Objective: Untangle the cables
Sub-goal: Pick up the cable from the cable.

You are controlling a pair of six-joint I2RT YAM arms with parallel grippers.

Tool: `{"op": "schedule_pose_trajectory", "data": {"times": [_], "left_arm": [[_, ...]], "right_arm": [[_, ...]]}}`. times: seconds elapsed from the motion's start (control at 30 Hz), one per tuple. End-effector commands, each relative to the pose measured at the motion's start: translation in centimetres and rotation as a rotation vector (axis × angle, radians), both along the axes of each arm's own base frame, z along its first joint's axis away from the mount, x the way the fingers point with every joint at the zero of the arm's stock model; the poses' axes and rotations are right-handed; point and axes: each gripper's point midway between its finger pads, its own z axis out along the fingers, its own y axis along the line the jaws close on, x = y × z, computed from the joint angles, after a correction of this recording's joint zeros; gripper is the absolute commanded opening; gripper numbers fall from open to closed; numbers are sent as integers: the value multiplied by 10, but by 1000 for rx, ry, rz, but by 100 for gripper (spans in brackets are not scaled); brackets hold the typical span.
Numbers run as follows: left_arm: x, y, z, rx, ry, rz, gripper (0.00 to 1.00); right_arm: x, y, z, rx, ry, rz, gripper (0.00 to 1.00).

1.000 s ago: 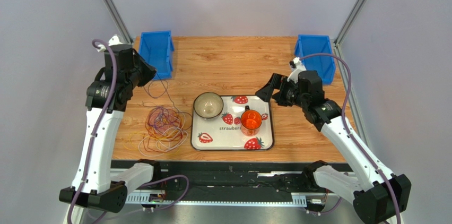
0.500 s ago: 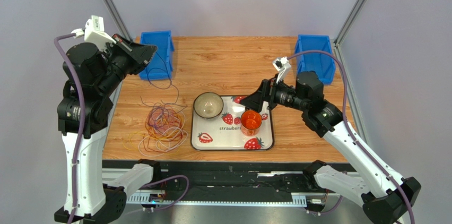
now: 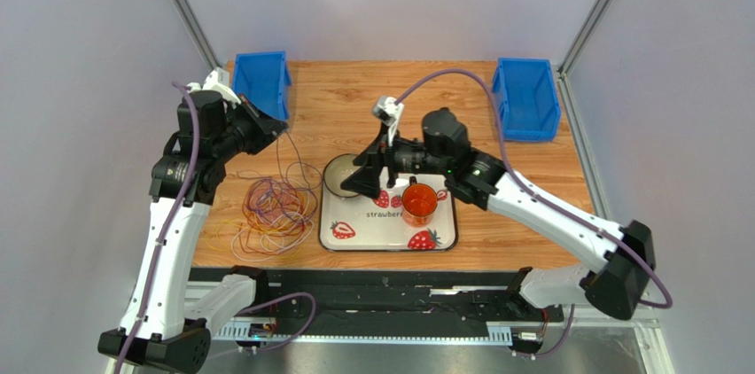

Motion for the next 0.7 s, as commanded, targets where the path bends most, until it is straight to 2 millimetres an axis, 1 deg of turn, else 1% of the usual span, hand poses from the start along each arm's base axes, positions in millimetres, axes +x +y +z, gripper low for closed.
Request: {"op": "schedule_pose_trajectory", "data": {"times": [0.0, 0.03, 0.07, 0.1, 0.13, 0.2, 0.23, 0.27, 0.3, 0.33, 0.4, 0.43, 0.47, 0.53, 0.57, 0.67], "left_arm": [[1, -2, 15, 22, -69, -30, 0], [2, -1, 14, 31, -69, -32, 0], [4, 0, 12, 37, -58, -28, 0], [4, 1, 10, 43, -50, -27, 0], [5, 1, 9, 44, -47, -27, 0], [7, 2, 5, 42, -35, -28, 0], [7, 1, 5, 37, -35, -38, 0], [8, 3, 3, 33, -31, -33, 0], [8, 2, 3, 26, -29, -42, 0], [8, 2, 1, 24, -24, -43, 0], [9, 4, -1, 17, -17, -43, 0], [9, 4, 0, 17, -23, -45, 0], [9, 5, 0, 17, -22, -44, 0], [9, 6, 0, 19, -24, -48, 0], [9, 6, 1, 17, -25, -48, 0], [9, 6, 2, 9, -24, -59, 0]], "right_arm": [[22, 38, 0, 4, -102, -6, 81], [22, 45, -3, -3, -100, 2, 81], [24, 51, 1, 3, -103, 5, 79], [32, 61, -11, -9, -98, 0, 79], [32, 68, -11, -4, -103, -1, 79], [40, 80, -13, -9, -110, -23, 77], [44, 89, -27, -36, -98, -27, 77], [47, 92, -29, -39, -103, -30, 76], [52, 97, -26, -36, -110, -49, 76], [54, 105, -37, -54, -97, -49, 76], [58, 113, -42, -62, -93, -57, 76], [57, 120, -37, -52, -101, -54, 75], [60, 126, -49, -72, -90, -54, 73], [62, 133, -47, -69, -93, -64, 71], [63, 138, -54, -78, -87, -60, 70], [65, 145, -56, -79, -87, -68, 64]]}}
